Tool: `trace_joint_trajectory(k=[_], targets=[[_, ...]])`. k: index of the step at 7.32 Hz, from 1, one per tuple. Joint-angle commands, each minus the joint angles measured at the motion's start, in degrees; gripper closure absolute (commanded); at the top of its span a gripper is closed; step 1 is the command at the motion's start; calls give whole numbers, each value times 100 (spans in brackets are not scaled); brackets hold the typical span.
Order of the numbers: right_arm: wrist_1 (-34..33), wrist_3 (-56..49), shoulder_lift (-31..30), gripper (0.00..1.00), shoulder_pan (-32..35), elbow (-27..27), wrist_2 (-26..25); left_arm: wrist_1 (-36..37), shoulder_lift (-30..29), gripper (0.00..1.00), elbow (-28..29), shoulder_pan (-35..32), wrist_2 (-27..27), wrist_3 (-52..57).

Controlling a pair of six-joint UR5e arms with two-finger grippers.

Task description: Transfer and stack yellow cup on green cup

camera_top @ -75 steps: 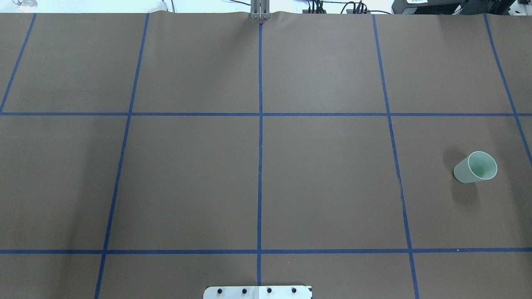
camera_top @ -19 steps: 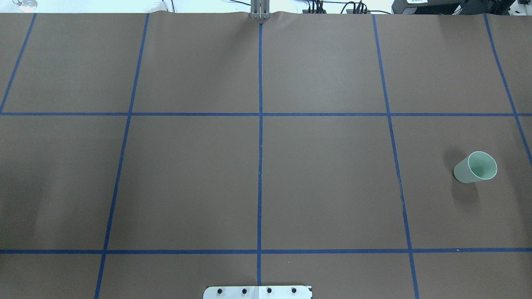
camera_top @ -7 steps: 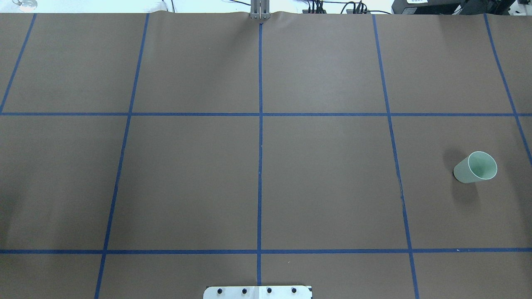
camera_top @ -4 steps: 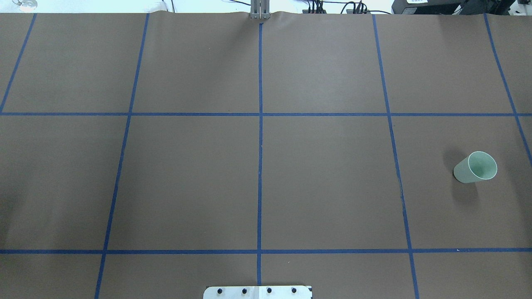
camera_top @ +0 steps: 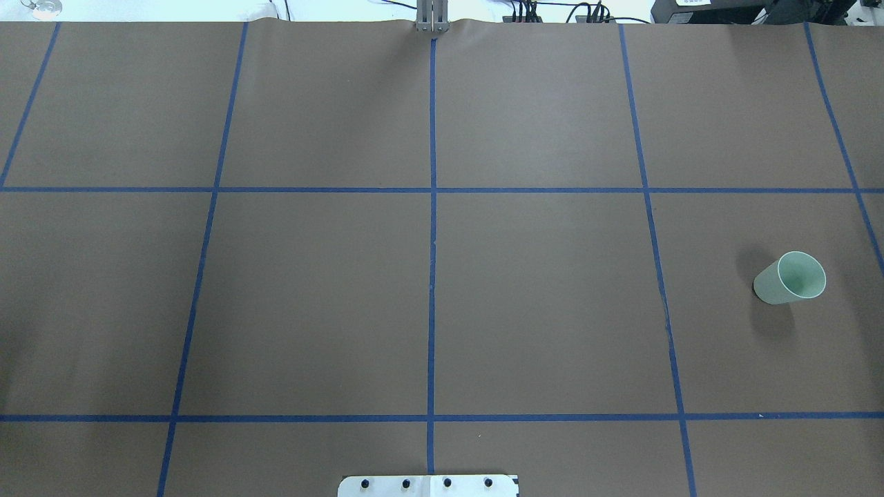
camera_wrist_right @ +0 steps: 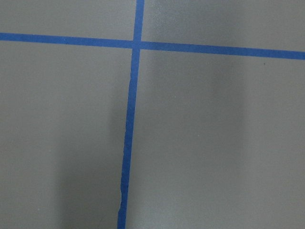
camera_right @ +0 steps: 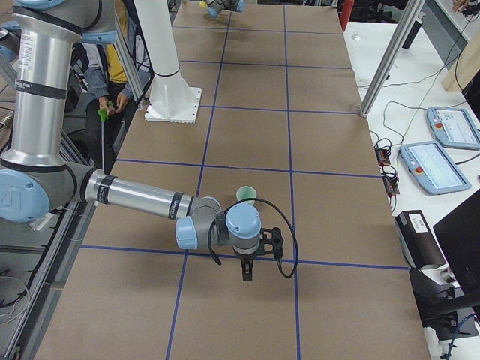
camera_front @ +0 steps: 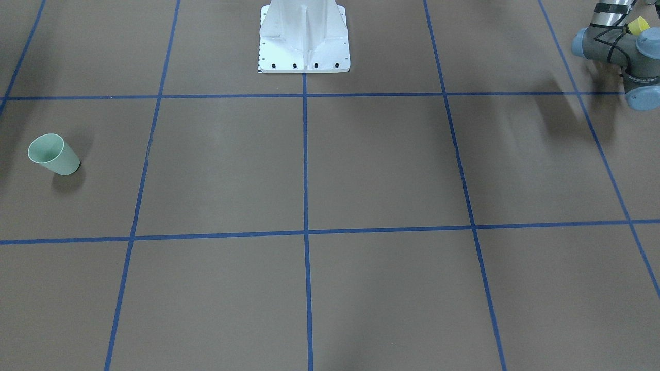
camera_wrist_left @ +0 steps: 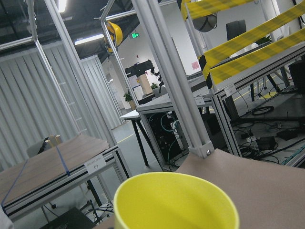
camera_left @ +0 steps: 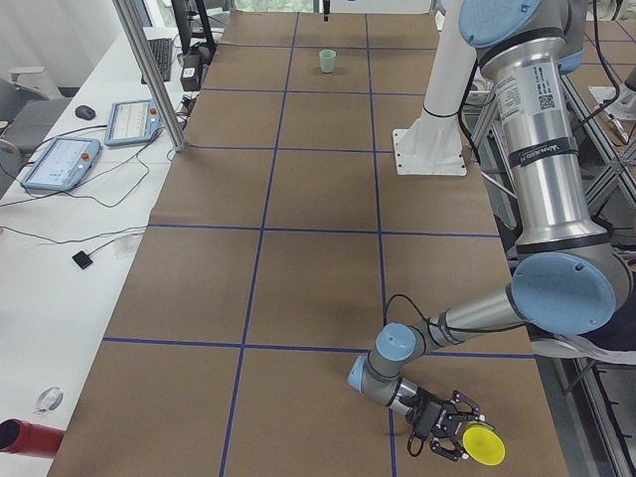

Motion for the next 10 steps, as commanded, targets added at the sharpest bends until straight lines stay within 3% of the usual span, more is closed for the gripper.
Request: trace_joint_trajectory(k=[1,3,4,6,7,9,10], targets=[[6,24,0,0,0,0,10,-1,706,48,-799,-39,851,547],[23,24,17,0,0,43,10,-289,770,48,-968,-458,2158,1065],[32,33,35,0,0,61,18,-718,753,48,-969,-1088,3209,1529],[32,42,149,0,0,61,10,-2548,752,48,-899,-2170,5091,3028],[41,33,167,0,9,70,1,-3864,744,48,-777,-2645,5648,4063],[41,42,263,0,0,70,-130,-6440,543,48,-767,-3499,5751,6374],[206,-2,264,0,9,96,-148,-7314,272,48,-784,-3729,5690,7307]])
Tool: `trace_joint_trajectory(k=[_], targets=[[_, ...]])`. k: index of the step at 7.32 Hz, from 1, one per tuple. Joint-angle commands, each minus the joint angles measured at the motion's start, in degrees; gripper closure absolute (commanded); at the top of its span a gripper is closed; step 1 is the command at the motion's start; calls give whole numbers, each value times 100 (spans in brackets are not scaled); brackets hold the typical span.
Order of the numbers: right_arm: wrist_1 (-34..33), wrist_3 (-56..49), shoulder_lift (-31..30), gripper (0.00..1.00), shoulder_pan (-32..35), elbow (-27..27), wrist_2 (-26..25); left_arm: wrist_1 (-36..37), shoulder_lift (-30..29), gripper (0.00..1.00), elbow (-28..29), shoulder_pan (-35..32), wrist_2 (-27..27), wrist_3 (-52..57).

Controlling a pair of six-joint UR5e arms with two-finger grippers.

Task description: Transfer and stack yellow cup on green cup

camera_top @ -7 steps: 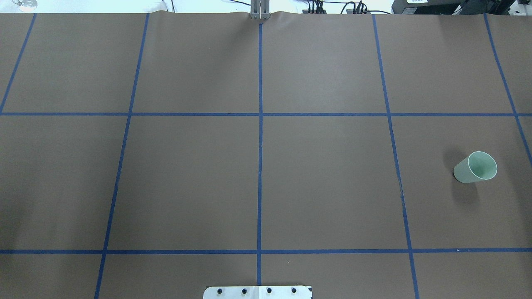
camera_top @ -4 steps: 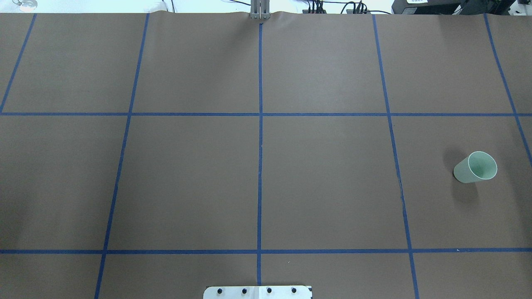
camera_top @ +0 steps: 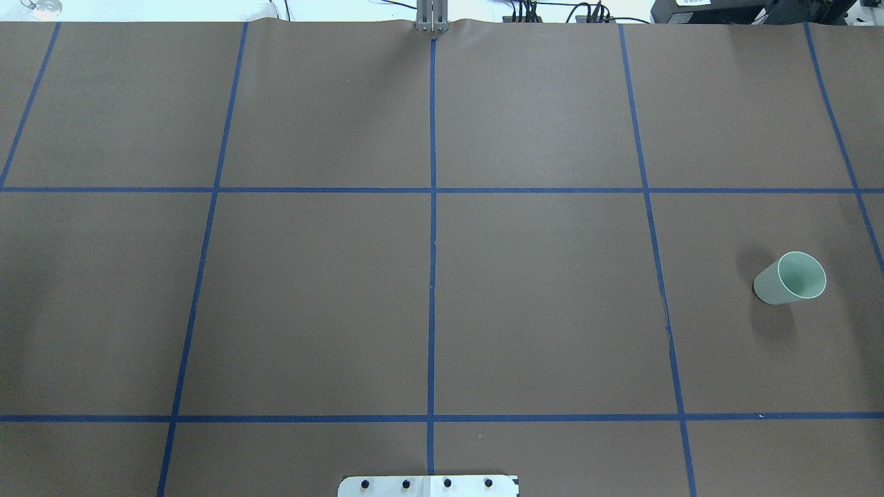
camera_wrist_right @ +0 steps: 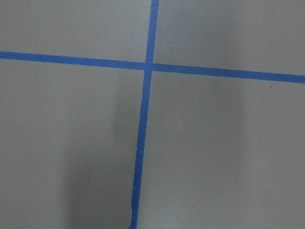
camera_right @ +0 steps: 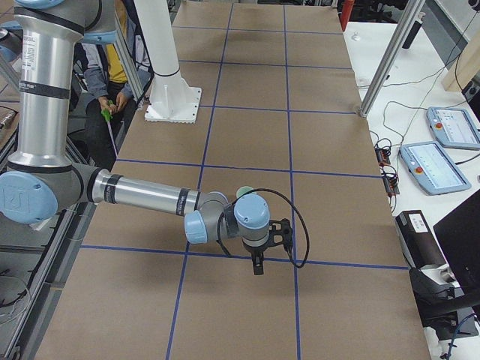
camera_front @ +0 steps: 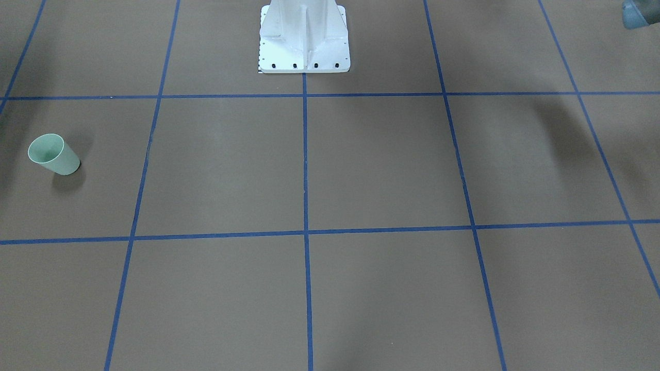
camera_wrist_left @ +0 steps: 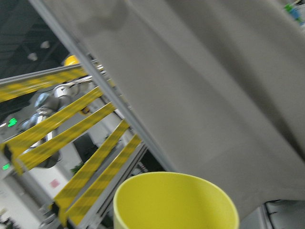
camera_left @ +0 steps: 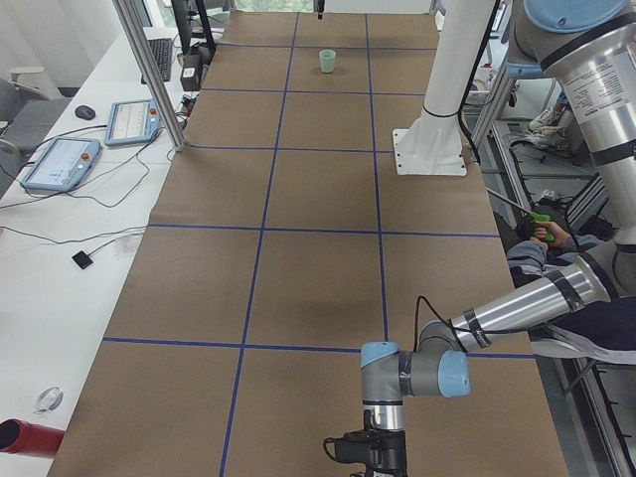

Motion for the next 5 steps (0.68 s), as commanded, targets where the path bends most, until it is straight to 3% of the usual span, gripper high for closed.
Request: trace_joint_trajectory(k=[1,5], targets=[[492,-38,18,0,4,-24,-44,-1581,-589,48,-14,-392,-515,1502],[785,-29,133,0,4,28,-27,-2986,-1882,45,-58,-393,-2904,2151]])
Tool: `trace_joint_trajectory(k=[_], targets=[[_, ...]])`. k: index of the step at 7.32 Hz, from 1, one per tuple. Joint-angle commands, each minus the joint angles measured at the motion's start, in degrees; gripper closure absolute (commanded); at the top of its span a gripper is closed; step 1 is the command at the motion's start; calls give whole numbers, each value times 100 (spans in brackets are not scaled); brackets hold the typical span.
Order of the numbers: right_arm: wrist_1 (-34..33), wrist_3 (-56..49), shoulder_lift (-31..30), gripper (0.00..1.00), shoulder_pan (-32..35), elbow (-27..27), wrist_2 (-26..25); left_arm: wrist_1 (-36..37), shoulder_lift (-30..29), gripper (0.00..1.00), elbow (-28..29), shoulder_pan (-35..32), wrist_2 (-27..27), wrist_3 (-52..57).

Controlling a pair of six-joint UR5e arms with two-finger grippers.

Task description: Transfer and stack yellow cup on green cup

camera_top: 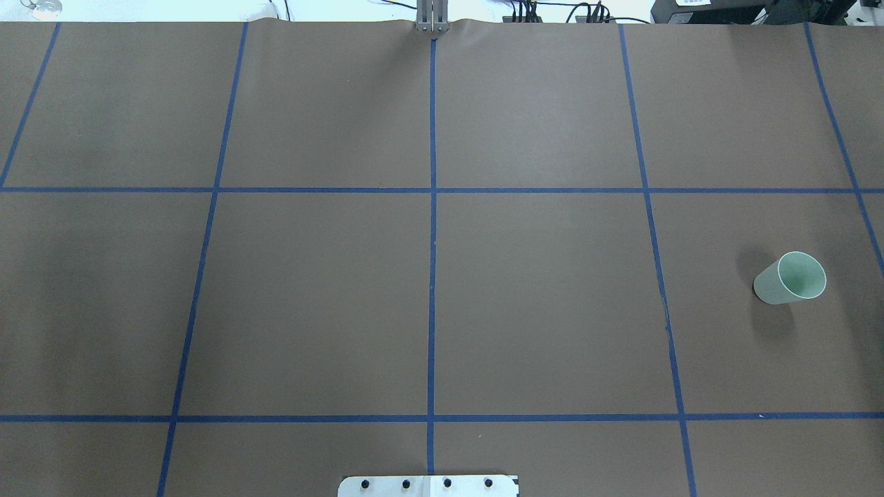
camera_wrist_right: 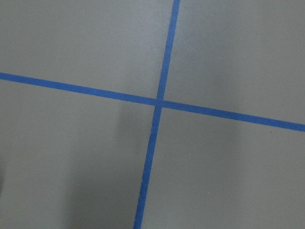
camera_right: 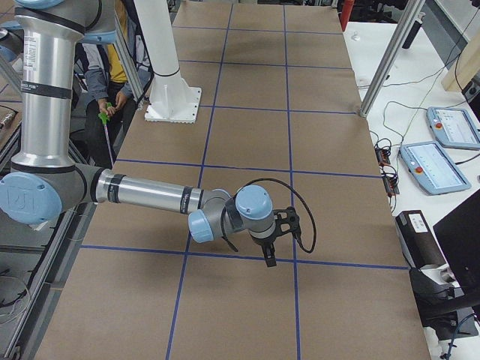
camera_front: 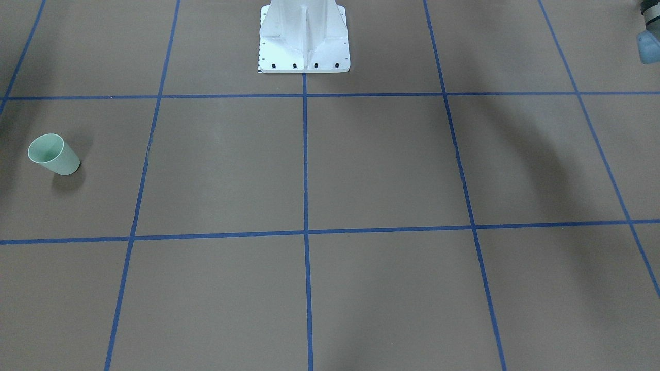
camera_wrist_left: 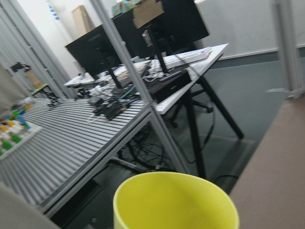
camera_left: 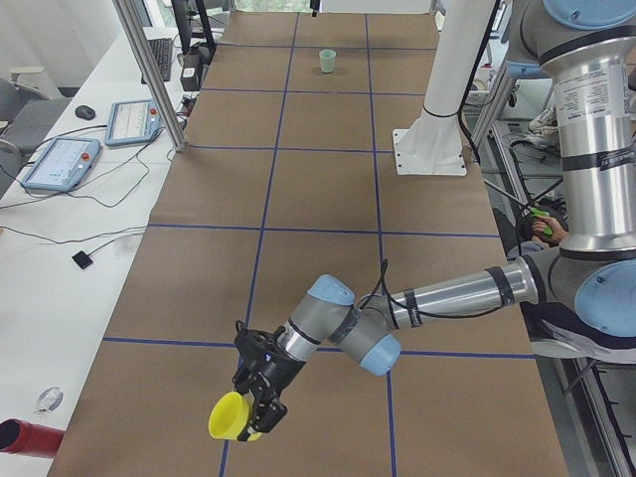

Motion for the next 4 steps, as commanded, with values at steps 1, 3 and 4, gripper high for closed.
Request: trace_joint_trajectory(k=[1,3,4], targets=[[362,30,-16,0,0,-17,-7,-727,-670,45,-50,-3,-1136,418],[505,65,27,0,0,-9,-7,-1220,-1207,47,-95,6,-2241,1015],[505,100,27,0,0,-8,1,-1518,-1383,47,-138,6,-2848,964]])
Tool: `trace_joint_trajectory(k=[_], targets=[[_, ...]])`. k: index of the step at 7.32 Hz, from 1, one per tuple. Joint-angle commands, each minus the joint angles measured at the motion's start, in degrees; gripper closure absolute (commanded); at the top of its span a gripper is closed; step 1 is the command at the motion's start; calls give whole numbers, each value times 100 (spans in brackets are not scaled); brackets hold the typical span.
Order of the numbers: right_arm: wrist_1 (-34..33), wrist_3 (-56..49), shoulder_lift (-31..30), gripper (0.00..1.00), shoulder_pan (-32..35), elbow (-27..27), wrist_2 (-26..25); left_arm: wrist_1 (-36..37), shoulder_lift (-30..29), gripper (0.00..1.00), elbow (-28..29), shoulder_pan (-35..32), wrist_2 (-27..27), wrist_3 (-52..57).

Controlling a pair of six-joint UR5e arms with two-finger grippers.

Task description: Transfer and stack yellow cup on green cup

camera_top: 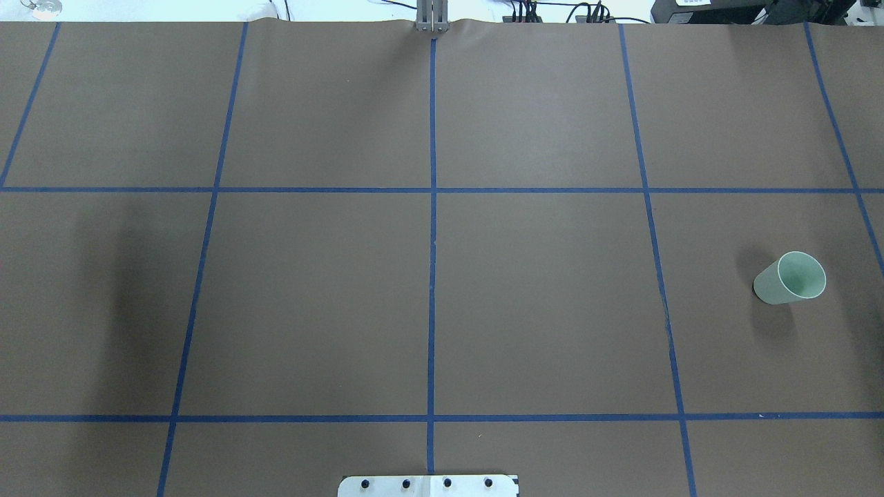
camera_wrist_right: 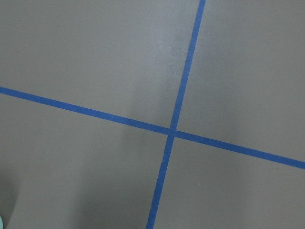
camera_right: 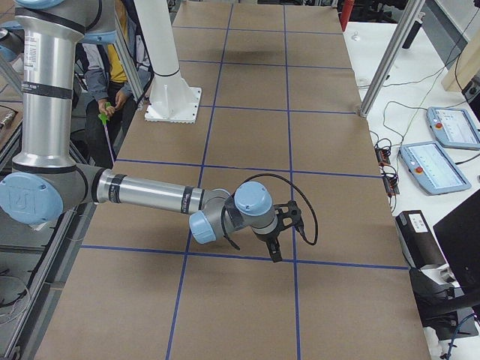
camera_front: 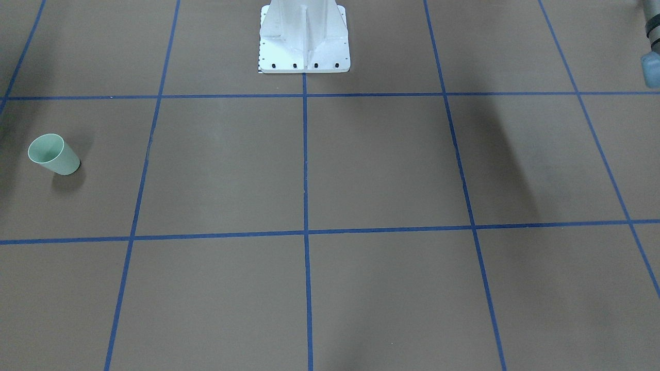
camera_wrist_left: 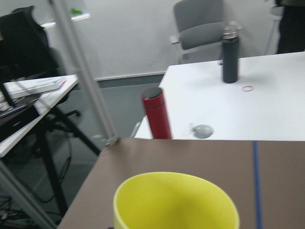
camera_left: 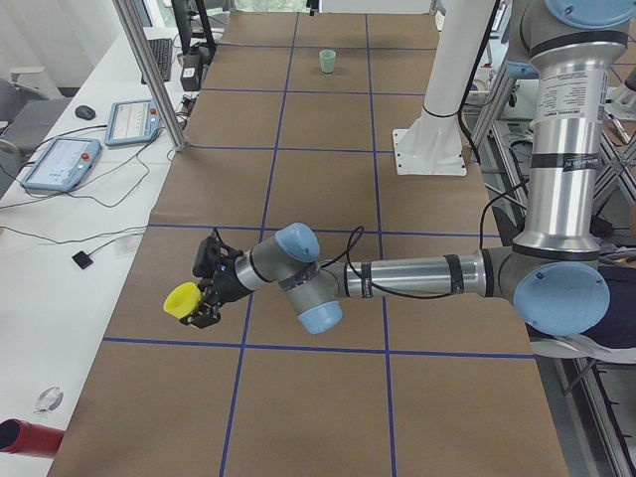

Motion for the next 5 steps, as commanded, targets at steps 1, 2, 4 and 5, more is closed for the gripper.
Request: trace_joint_trajectory(k=[1,2,4,5], targets=[[38,47,15,0,0,34,24,-429,-402,58,-243,2,-1535,-55],[38,100,163,0,0,25,42,-604,-604,59,-523,10,-2308,-65],[47,83,628,0,0,51,312,-1148,-1113,59,-780,150,-3105,-48],[47,91,795,0,-9,165,688,-1403,-1159,60,-859,699,-3342,-30]])
